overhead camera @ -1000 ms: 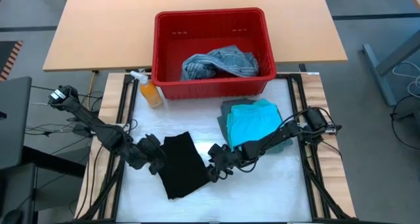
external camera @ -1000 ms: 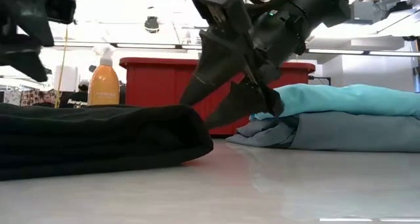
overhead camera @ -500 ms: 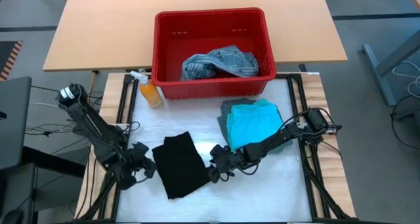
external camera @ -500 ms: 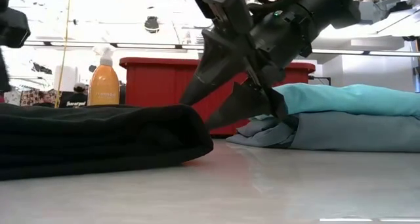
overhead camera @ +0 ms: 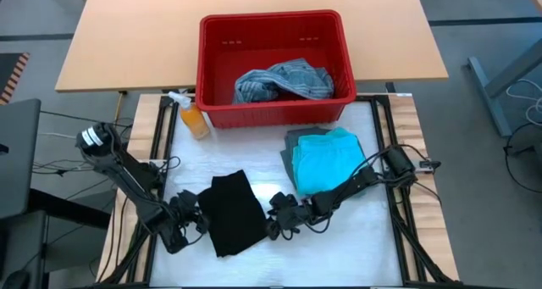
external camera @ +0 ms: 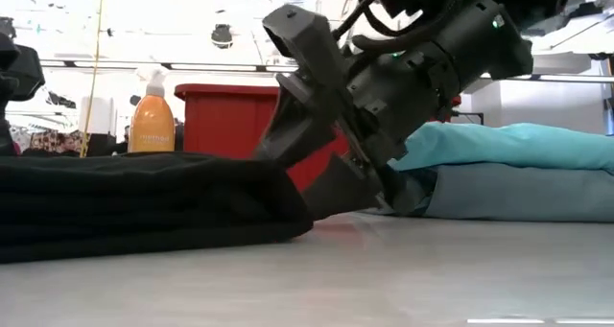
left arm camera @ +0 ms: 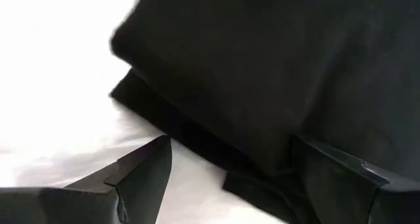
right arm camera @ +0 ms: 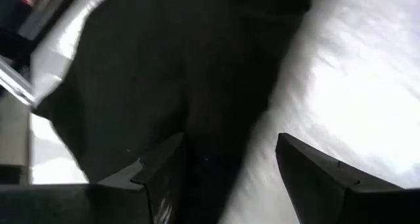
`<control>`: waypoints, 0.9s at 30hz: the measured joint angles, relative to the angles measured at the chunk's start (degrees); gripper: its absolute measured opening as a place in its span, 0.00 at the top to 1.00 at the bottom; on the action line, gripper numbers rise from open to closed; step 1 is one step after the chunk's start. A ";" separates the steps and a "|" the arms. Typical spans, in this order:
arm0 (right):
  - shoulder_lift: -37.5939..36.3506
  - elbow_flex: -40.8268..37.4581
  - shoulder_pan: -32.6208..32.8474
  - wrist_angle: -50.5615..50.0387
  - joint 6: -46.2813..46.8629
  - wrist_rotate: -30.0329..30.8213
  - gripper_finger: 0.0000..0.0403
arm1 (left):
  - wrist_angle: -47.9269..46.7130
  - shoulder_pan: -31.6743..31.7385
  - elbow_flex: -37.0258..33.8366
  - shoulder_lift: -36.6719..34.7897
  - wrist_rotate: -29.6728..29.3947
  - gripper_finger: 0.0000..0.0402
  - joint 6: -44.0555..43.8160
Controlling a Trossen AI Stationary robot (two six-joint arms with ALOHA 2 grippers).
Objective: Fold Laundry from Bin
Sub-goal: Fold the black shirt
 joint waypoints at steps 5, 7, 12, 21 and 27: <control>2.80 0.15 0.23 4.70 1.44 0.76 0.36 | 3.23 1.46 0.16 2.58 -1.78 0.25 2.50; 2.96 0.20 0.64 4.39 1.43 1.69 0.38 | 3.56 1.72 0.15 2.71 -3.42 0.26 2.25; 2.99 0.18 1.14 3.89 0.83 1.88 0.55 | 4.40 3.66 -0.29 2.91 -3.12 0.41 4.77; 2.33 0.04 1.63 4.13 -1.28 0.78 0.94 | 28.25 6.24 -7.38 5.27 -8.79 0.93 14.79; -3.56 1.43 2.93 -3.16 -5.82 0.24 0.93 | 33.60 7.87 -4.58 0.87 -10.22 0.96 27.20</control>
